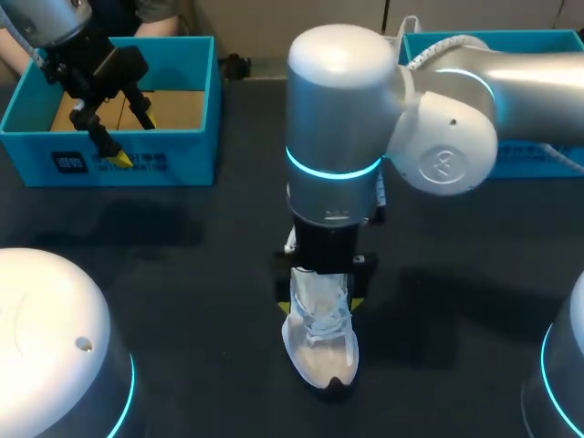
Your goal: Take the shoe out of the shoebox, open the shoe tongue, remove and reinsert the insole, then place the shoe into the shoebox
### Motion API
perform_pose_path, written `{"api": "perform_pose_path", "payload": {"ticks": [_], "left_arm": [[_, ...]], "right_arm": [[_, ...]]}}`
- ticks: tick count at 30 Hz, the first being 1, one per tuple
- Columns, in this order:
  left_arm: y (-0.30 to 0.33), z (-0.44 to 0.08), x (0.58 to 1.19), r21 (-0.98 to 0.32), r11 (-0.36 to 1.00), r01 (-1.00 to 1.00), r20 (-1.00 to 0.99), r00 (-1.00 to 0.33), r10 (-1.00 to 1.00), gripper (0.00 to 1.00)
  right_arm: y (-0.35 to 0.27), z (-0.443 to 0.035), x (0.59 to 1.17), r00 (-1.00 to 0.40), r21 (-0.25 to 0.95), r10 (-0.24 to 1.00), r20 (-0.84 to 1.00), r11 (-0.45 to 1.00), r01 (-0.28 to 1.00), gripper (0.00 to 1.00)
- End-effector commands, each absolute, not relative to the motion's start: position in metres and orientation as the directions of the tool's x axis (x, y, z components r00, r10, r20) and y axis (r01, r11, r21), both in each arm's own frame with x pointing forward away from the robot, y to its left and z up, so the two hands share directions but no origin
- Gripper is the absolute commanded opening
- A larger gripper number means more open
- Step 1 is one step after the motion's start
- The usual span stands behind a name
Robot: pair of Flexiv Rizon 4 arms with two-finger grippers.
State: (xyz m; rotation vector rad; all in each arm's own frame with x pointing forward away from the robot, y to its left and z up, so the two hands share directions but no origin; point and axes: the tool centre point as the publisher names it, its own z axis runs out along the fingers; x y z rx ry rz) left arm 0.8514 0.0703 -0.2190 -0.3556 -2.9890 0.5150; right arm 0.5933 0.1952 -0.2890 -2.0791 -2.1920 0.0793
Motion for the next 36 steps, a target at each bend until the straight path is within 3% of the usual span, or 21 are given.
{"api": "perform_pose_path", "payload": {"ticks": [1, 2, 3, 10, 22, 36], "left_arm": [[0.07, -0.219, 0.851, -0.337, 0.917, 0.213, 0.046, -0.969, 0.242, 1.0], [0.07, -0.219, 0.851, -0.337, 0.917, 0.213, 0.046, -0.969, 0.242, 1.0], [0.07, -0.219, 0.851, -0.337, 0.917, 0.213, 0.046, -0.969, 0.242, 1.0], [0.07, -0.219, 0.851, -0.337, 0.917, 0.213, 0.046, -0.969, 0.242, 1.0], [0.07, -0.219, 0.851, -0.337, 0.917, 0.213, 0.046, -0.969, 0.242, 1.0], [0.07, -0.219, 0.851, -0.337, 0.917, 0.213, 0.046, -0.969, 0.242, 1.0]], "right_arm": [[0.194, -0.285, 0.587, -0.04, -0.119, 0.998, 0.045, 0.045, 0.992, 0.31], [0.194, -0.285, 0.585, -0.038, -0.125, 0.998, 0.043, 0.043, 0.991, 0.22], [0.194, -0.284, 0.583, -0.038, -0.126, 0.998, 0.043, 0.043, 0.991, 0.2], [0.193, -0.282, 0.585, -0.038, -0.094, 0.998, 0.043, 0.041, 0.995, 0.22], [0.189, -0.307, 0.658, -0.103, -0.105, 0.995, 0.0, 0.102, 0.989, 0.21], [0.192, -0.343, 0.684, -0.133, -0.105, 0.991, 0.02, 0.134, 0.985, 0.24]]}}
